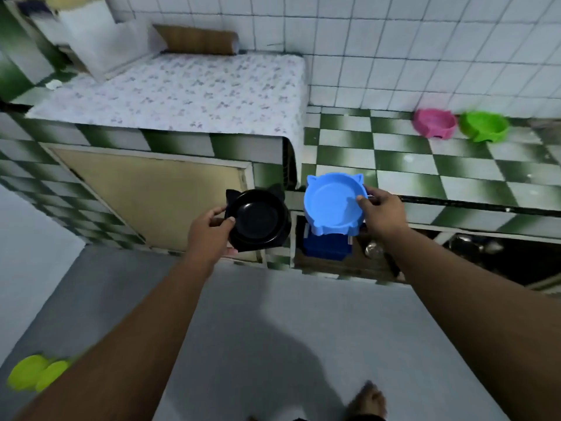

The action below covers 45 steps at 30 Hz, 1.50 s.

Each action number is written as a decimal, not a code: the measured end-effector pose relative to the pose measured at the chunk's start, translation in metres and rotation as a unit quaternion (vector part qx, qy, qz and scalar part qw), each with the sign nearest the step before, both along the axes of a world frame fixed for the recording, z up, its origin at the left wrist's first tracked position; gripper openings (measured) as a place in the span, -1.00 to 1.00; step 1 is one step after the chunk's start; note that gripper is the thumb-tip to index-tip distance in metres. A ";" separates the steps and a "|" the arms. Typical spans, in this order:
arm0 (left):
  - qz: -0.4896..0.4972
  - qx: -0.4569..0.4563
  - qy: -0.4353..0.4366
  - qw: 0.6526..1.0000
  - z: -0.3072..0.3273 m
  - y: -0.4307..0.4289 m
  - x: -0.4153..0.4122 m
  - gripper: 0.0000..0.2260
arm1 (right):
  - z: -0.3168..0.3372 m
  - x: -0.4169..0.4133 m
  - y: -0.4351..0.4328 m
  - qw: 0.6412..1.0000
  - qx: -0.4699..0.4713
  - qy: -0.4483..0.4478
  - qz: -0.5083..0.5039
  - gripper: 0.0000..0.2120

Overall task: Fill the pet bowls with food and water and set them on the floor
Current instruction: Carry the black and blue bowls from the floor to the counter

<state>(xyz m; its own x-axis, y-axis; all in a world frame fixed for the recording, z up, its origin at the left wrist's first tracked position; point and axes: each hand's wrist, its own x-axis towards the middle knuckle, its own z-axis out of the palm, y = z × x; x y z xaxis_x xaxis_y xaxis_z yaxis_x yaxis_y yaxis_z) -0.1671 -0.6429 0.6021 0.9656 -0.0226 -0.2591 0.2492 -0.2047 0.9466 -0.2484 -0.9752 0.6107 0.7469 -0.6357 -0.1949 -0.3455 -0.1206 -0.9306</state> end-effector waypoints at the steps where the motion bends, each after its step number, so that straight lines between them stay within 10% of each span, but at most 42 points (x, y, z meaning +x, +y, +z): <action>1: -0.012 0.000 -0.006 1.000 0.000 -0.025 -0.001 -0.68 | -0.001 -0.009 -0.023 1.000 -0.007 0.000 -0.011 -0.67; 26: -0.134 0.012 0.023 0.991 -0.052 -0.531 0.050 -0.71 | -0.025 -0.072 -0.461 0.976 0.028 0.063 -0.206 -0.72; 45: -0.103 0.135 0.024 0.985 -0.107 -0.680 0.127 -0.78 | -0.089 0.033 -0.632 0.980 -0.038 0.153 -0.122 -0.72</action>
